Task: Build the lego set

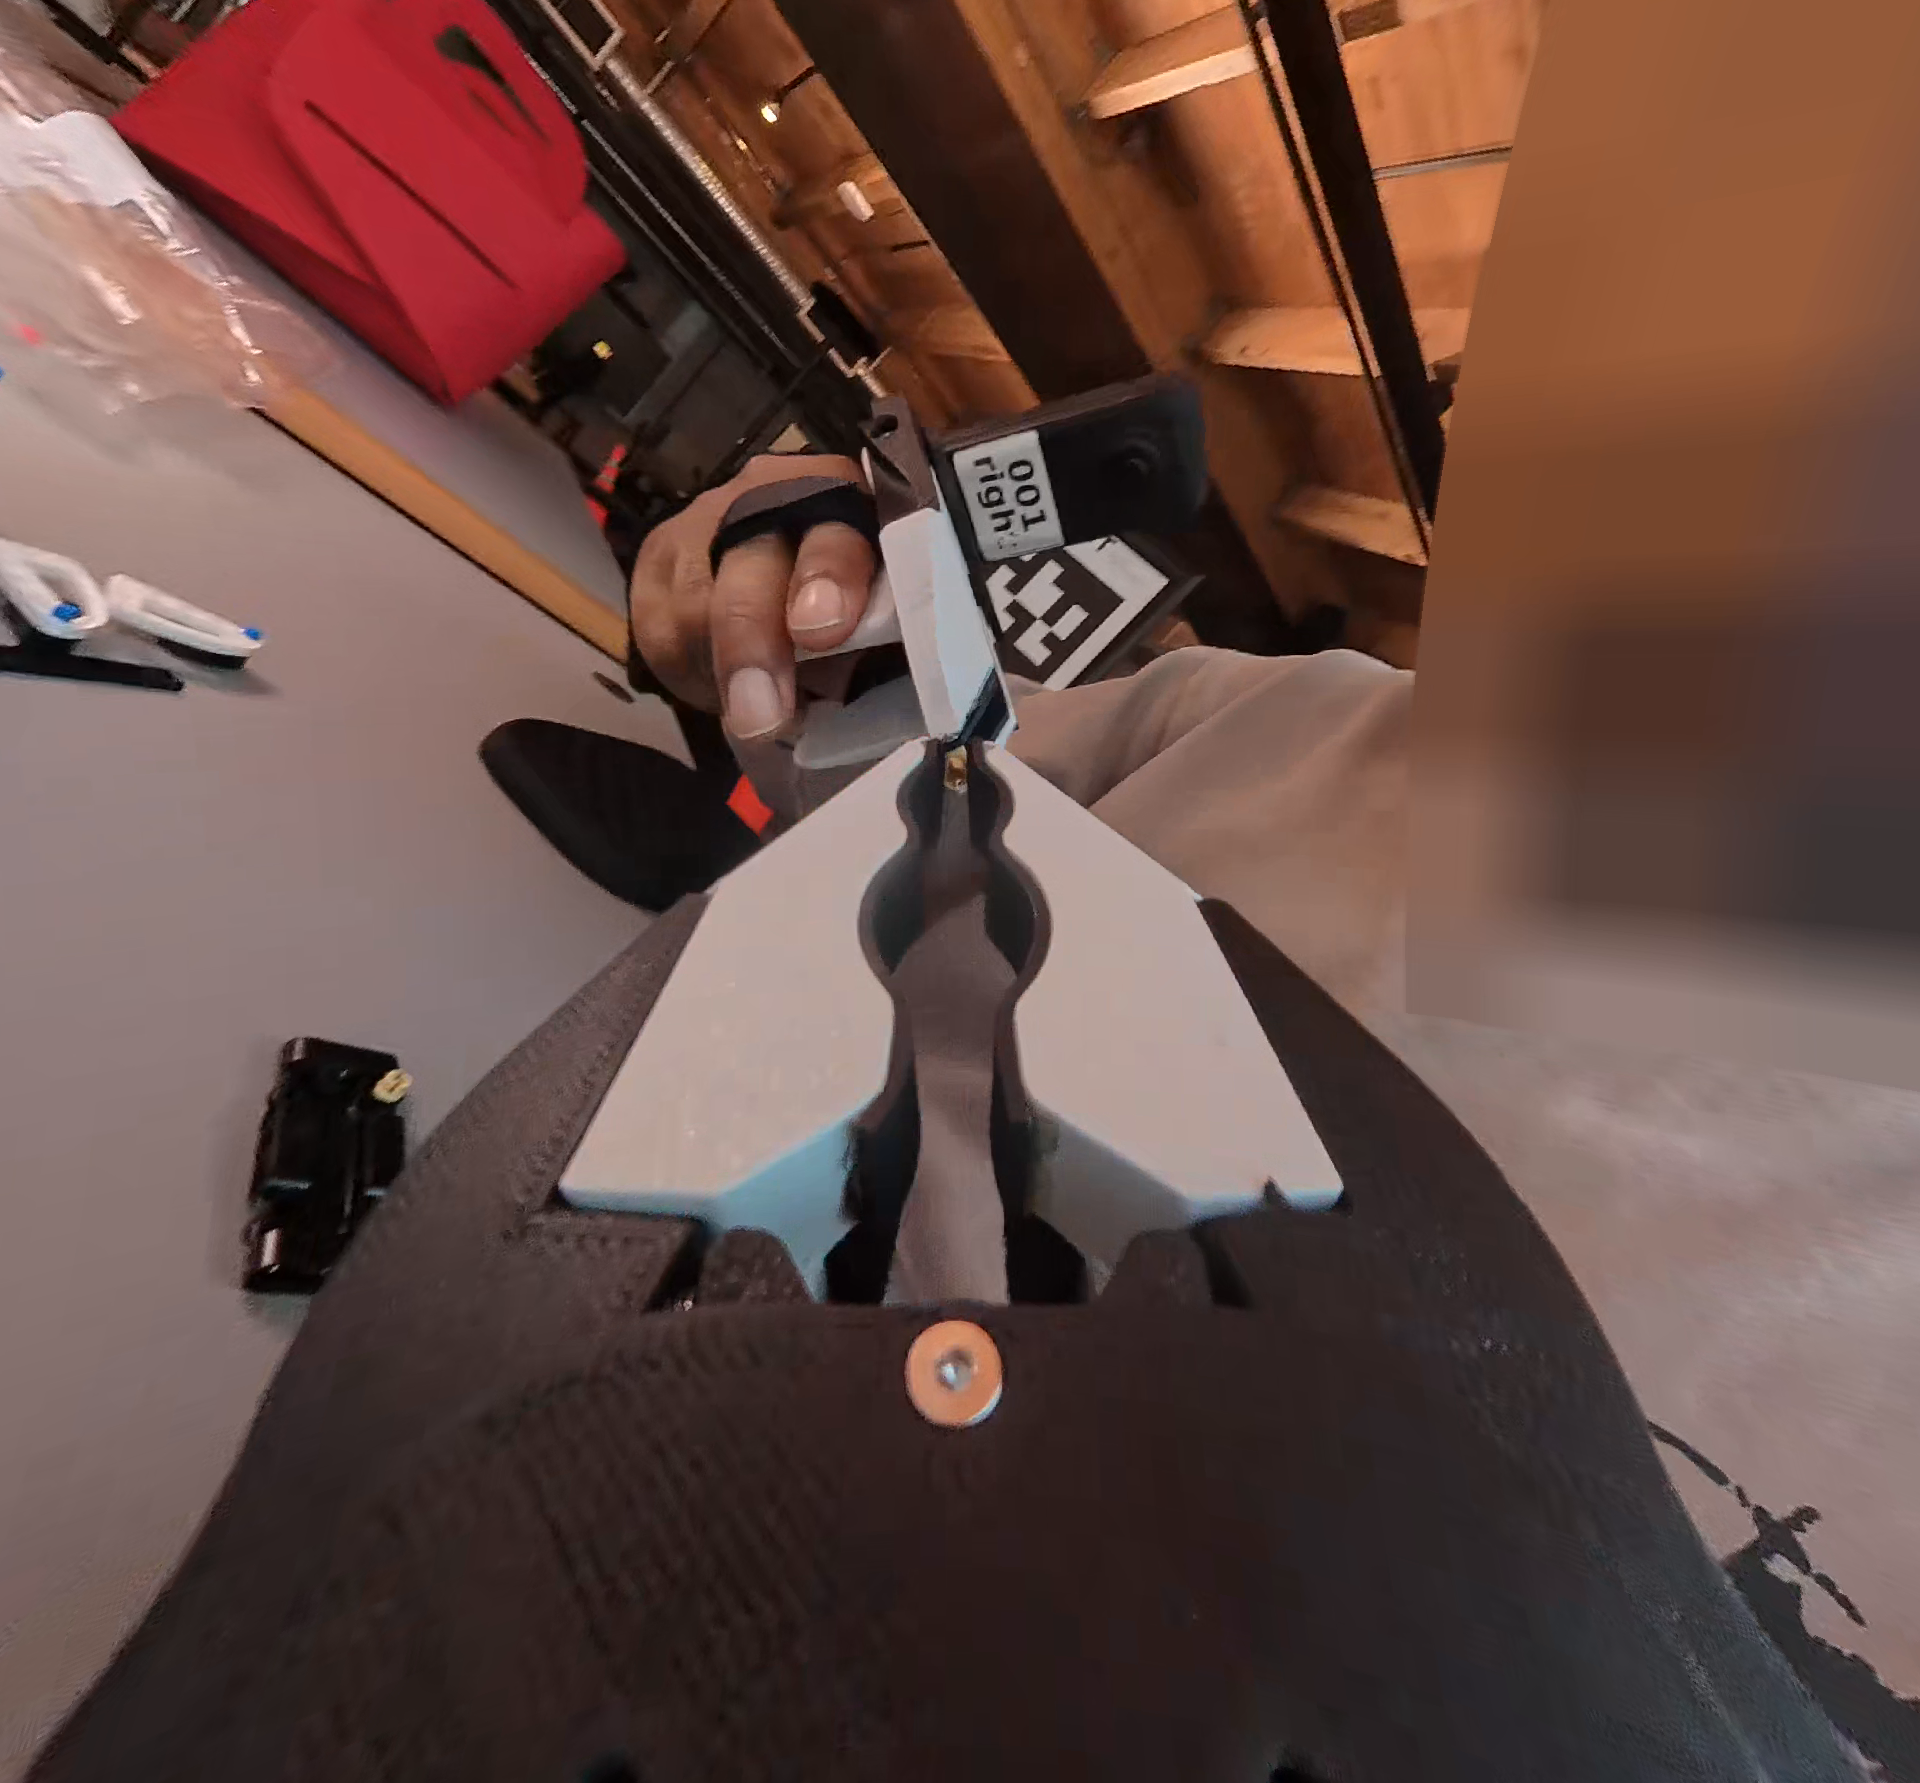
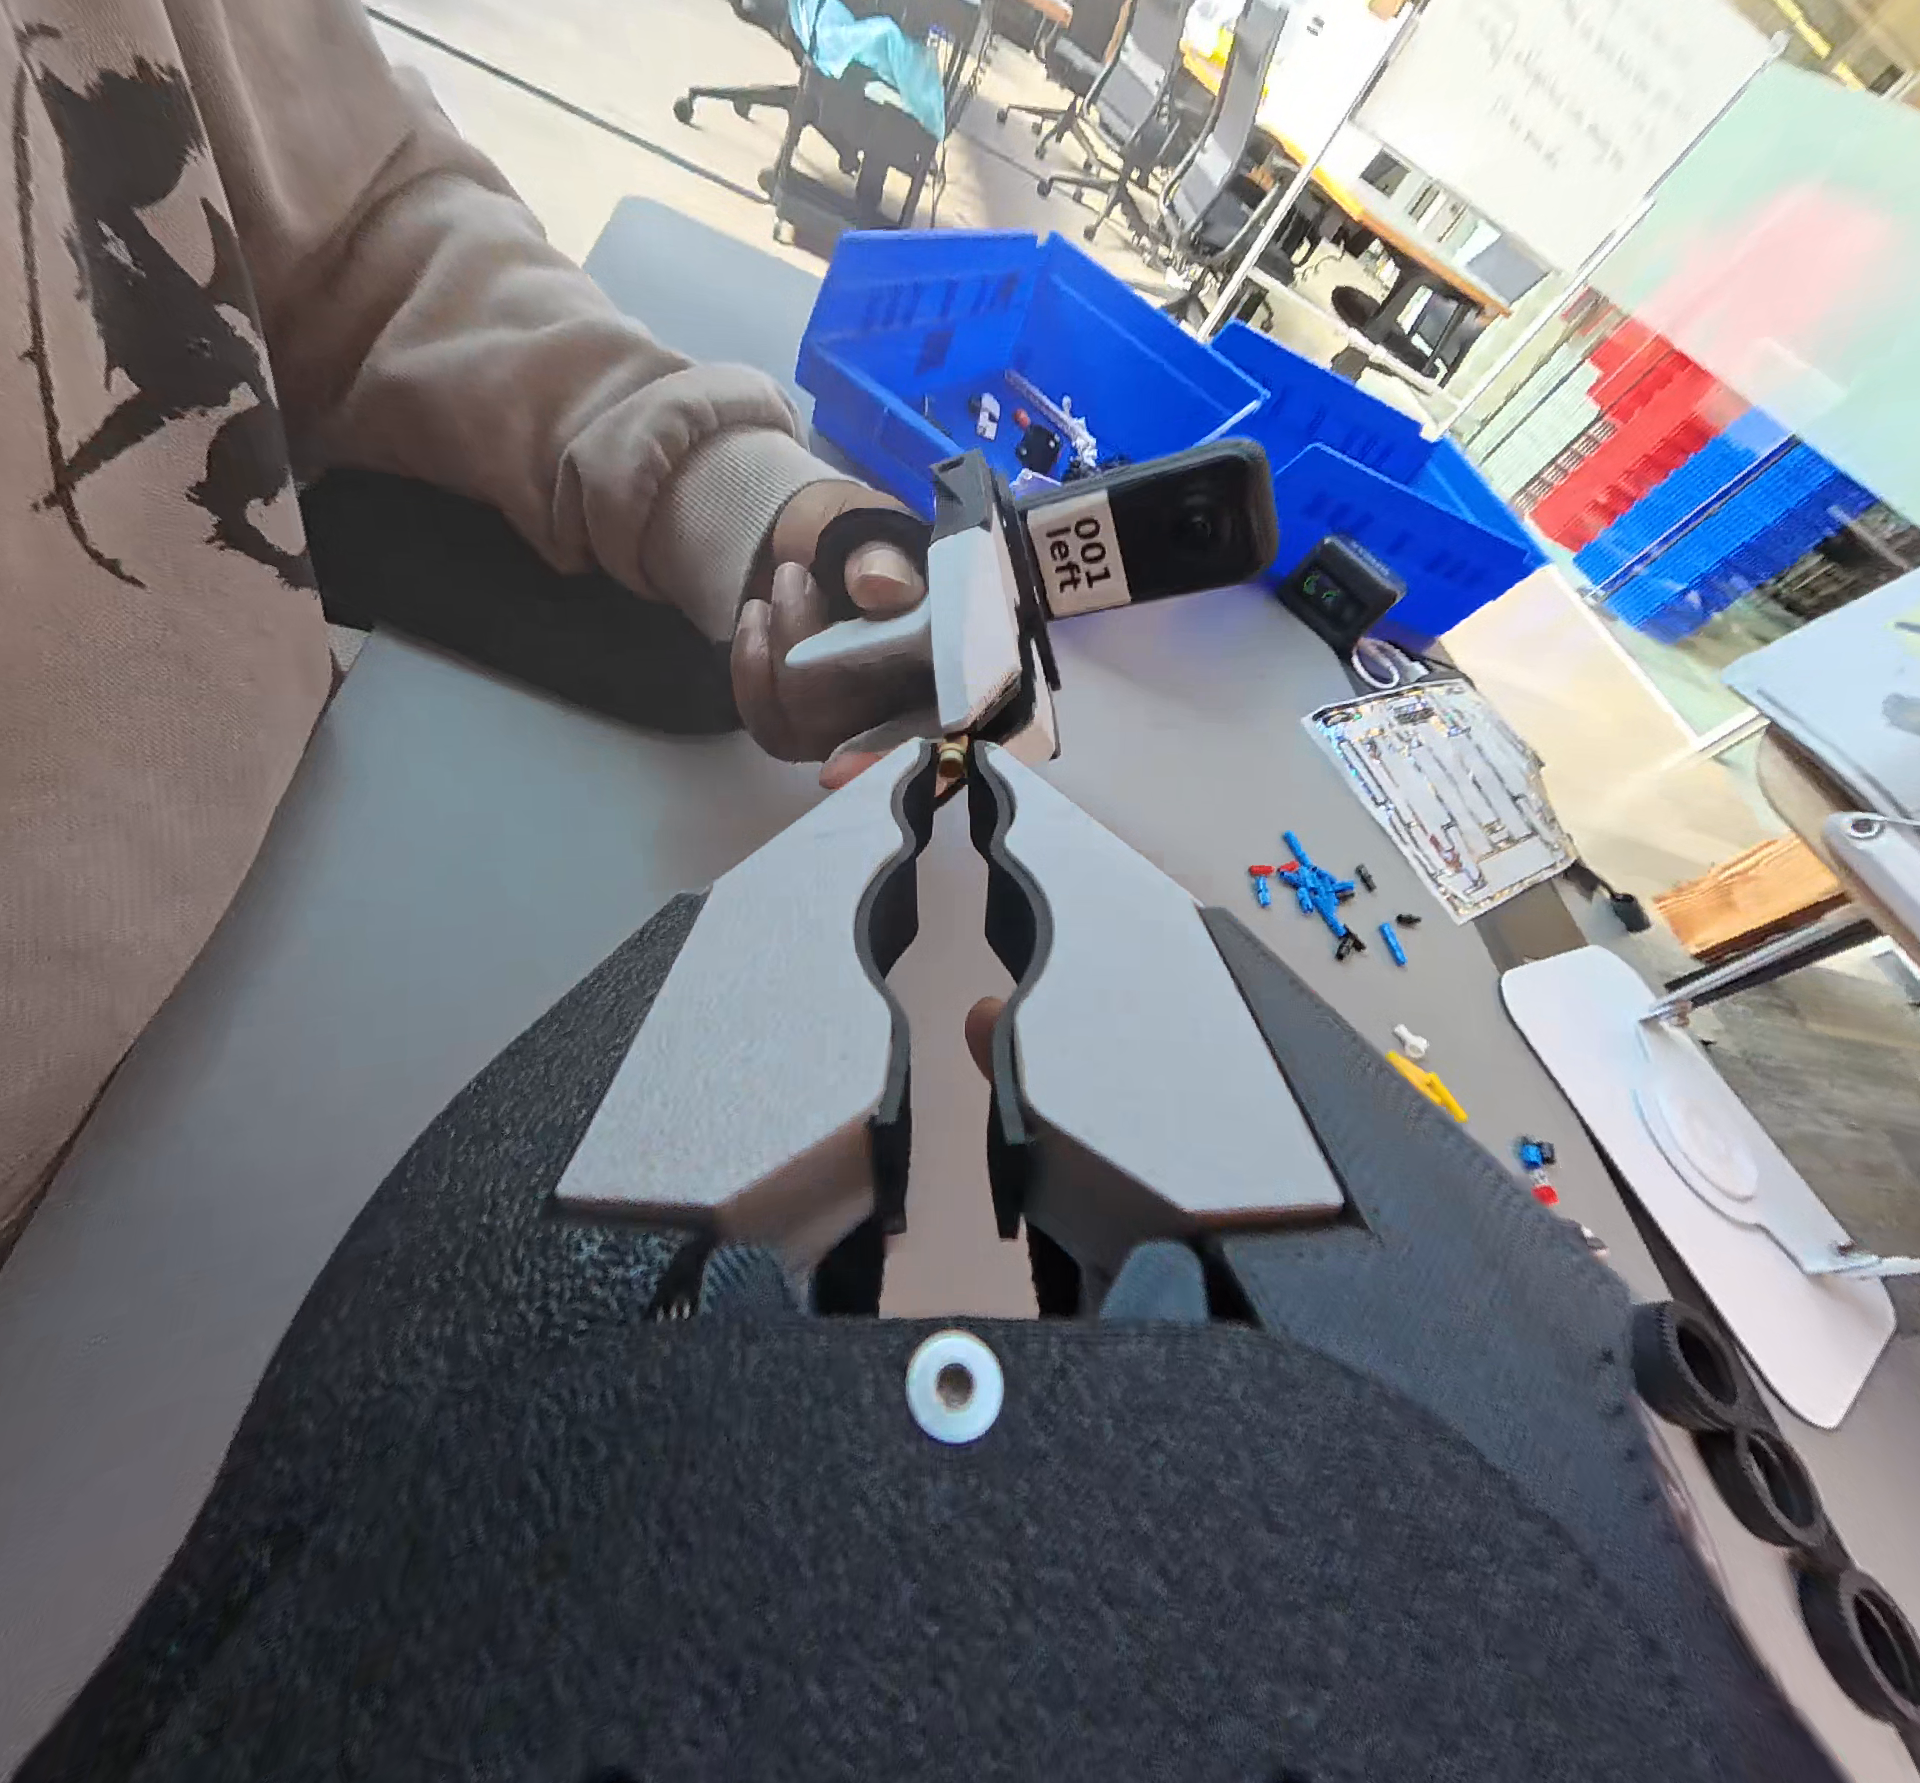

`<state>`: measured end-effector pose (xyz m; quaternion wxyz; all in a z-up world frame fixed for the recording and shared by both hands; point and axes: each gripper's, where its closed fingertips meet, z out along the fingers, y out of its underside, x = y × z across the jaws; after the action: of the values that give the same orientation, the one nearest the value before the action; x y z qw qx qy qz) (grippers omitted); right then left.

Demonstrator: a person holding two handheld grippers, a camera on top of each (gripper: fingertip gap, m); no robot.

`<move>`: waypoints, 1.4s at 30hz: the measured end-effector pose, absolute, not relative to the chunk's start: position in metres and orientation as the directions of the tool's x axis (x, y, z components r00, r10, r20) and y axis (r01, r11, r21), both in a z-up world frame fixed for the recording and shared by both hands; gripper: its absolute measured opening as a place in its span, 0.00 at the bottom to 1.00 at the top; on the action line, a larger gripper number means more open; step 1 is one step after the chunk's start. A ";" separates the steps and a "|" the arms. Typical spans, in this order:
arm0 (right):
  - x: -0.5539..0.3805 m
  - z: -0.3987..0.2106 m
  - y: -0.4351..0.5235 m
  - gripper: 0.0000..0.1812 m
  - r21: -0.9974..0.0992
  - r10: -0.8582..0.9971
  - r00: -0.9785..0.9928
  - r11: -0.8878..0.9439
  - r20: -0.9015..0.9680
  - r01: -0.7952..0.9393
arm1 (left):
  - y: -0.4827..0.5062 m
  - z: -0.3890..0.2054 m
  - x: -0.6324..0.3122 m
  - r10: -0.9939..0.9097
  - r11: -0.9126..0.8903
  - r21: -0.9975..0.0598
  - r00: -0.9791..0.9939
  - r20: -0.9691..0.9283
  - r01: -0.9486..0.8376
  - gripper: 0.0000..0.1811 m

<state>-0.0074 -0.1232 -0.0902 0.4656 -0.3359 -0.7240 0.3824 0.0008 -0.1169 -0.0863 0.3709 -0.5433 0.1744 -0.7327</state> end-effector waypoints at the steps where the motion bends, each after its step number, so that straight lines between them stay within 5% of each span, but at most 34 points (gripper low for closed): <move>1: -0.007 -0.087 -0.125 0.01 -0.865 0.839 -0.334 0.489 0.429 0.117 | -0.119 -0.083 0.001 -0.731 -0.668 -0.650 -0.160 0.663 0.362 0.01; 6: -0.006 -0.081 -0.128 0.01 -0.863 0.835 -0.330 0.495 0.440 0.100 | -0.122 -0.077 0.002 -0.731 -0.673 -0.637 -0.205 0.651 0.377 0.01; 9: -0.007 -0.092 -0.117 0.01 -0.867 0.870 -0.334 0.446 0.363 0.222 | -0.108 -0.092 -0.001 -0.767 -0.602 -0.719 -0.002 0.641 0.347 0.04; 12: -0.001 -0.140 -0.096 0.01 -0.761 0.919 -0.347 0.359 0.188 0.540 | -0.083 -0.154 -0.018 -0.815 -0.379 -0.923 0.497 0.297 -0.070 0.12; 14: 0.004 -0.174 -0.089 0.01 -0.662 0.928 -0.354 0.340 0.120 0.668 | -0.080 -0.194 -0.029 -0.808 -0.334 -0.869 0.586 0.064 -0.365 0.15; 18: 0.004 -0.216 -0.093 0.01 -0.521 0.937 -0.348 0.302 0.010 0.799 | -0.087 -0.227 -0.021 -0.827 -0.344 -0.773 0.562 -0.020 -0.533 0.17; 42: -0.010 -0.231 -0.096 0.01 -0.382 0.944 -0.322 0.271 -0.076 0.884 | -0.086 -0.241 -0.009 -0.828 -0.326 -0.734 0.555 -0.082 -0.595 0.12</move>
<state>-0.0099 -0.0958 -0.2312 0.0831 -0.5763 -0.7927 0.1805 -0.0093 -0.0863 -0.2410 0.3725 -0.7993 0.4450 -0.1561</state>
